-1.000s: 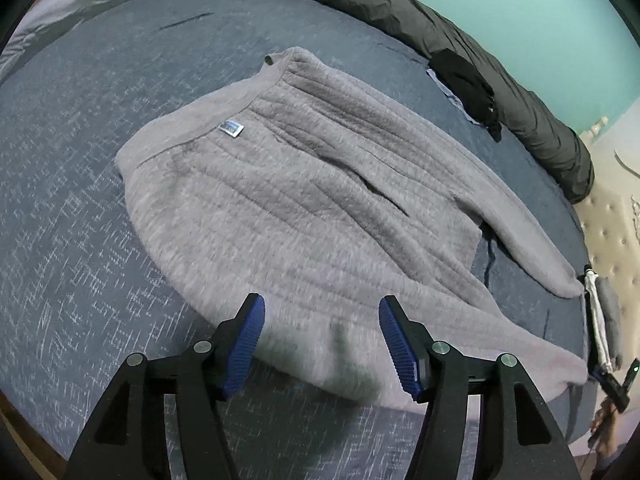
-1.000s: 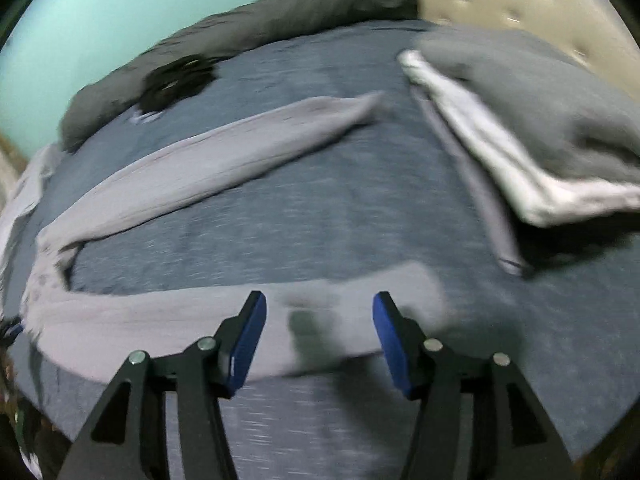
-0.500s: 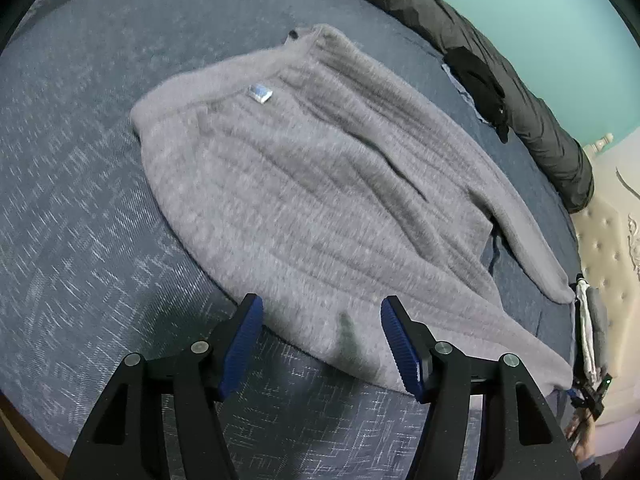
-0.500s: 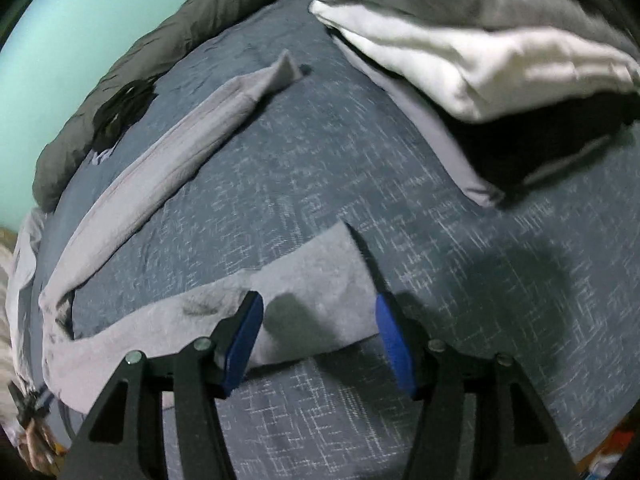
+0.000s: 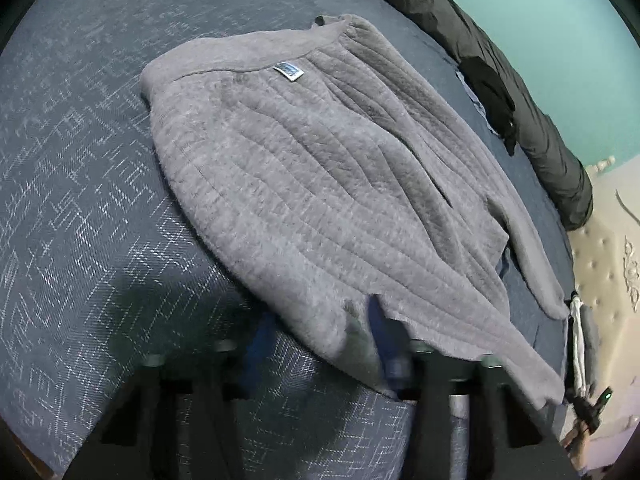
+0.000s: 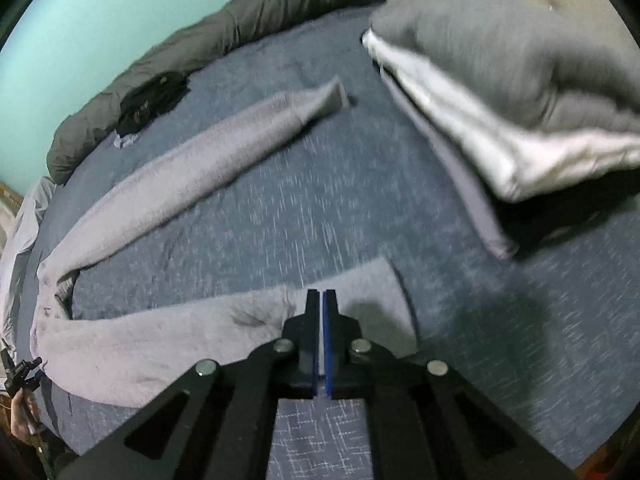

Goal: Fold clothes
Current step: 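Grasp the sweater hem with the left gripper while the right gripper grasps the sleeve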

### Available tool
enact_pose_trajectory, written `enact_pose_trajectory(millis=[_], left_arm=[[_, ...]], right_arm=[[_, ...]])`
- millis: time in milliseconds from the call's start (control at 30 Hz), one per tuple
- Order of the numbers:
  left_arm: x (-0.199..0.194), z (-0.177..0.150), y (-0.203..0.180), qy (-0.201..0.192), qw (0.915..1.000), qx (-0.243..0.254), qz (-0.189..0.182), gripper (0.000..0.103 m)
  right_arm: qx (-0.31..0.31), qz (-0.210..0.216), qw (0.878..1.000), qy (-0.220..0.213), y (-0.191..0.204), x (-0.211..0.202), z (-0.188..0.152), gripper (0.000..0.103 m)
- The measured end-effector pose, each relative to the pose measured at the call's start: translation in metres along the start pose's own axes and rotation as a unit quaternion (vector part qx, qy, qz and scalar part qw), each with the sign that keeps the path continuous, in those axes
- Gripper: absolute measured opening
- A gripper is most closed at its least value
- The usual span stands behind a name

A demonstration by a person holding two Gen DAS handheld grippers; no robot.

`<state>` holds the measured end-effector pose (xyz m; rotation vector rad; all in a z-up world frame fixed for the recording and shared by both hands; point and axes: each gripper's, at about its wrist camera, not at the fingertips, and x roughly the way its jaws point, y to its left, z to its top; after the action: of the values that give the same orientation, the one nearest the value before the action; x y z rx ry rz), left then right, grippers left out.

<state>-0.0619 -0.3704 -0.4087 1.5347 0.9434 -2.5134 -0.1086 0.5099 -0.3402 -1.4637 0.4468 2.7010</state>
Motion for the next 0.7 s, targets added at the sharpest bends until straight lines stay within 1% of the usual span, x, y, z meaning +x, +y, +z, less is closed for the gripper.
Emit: enact_pose_trajectory(millis=[33,133,167,233,333,367,400,433,467,500,567,600,667,700], left_arm=[[-0.001,0.000,-0.002,0.000,1.0000,0.005,-0.001,0.015],[-0.003,-0.002,-0.006,-0.002,0.9999,0.016,-0.003,0.008],[-0.004,-0.002,-0.006,-0.003,0.9999,0.016,-0.004,0.008],[-0.006,-0.003,-0.007,-0.005,0.9998,0.019,-0.003,0.008],[-0.007,-0.003,-0.012,-0.005,0.9996,0.028,0.004,0.008],[-0.007,-0.003,-0.012,-0.005,0.9996,0.027,0.005,0.008],[-0.007,-0.002,-0.013,-0.005,0.9996,0.027,0.005,0.008],[-0.006,-0.001,-0.013,-0.005,0.9996,0.027,0.005,0.008],[-0.007,-0.001,-0.014,-0.004,0.9997,0.025,0.005,0.008],[-0.007,-0.001,-0.014,-0.003,0.9997,0.023,0.005,0.008],[-0.007,-0.001,-0.014,-0.001,0.9998,0.019,0.004,0.008],[-0.007,-0.001,-0.014,0.002,0.9998,0.018,0.003,0.011],[-0.006,-0.002,-0.013,0.006,0.9998,0.016,0.002,0.026],[-0.006,-0.003,-0.012,0.009,0.9999,0.015,0.001,0.044]], right_arm=[[-0.004,-0.003,1.000,-0.007,0.000,-0.006,0.002,0.000],[-0.023,-0.019,1.000,-0.008,-0.005,-0.016,0.003,0.000],[-0.028,-0.018,0.999,0.000,-0.007,-0.015,0.001,0.000],[-0.029,0.010,0.999,0.014,-0.007,-0.010,-0.002,0.000],[-0.051,0.023,0.998,0.024,0.009,0.000,-0.005,0.002],[-0.060,0.027,0.997,0.028,0.017,0.006,-0.006,0.005],[-0.068,0.029,0.997,0.033,0.026,0.012,-0.006,0.017],[-0.075,0.029,0.996,0.039,0.035,0.018,-0.007,0.025],[-0.078,0.027,0.996,0.043,0.042,0.023,-0.009,0.043],[-0.079,0.023,0.996,0.046,0.048,0.027,-0.012,0.051],[-0.079,0.018,0.996,0.049,0.060,0.033,-0.017,0.051],[-0.083,0.019,0.995,0.049,0.065,0.033,-0.019,0.051],[-0.104,0.007,0.993,0.056,0.075,0.035,-0.024,0.051],[-0.108,-0.001,0.992,0.061,0.076,0.035,-0.027,0.051]])
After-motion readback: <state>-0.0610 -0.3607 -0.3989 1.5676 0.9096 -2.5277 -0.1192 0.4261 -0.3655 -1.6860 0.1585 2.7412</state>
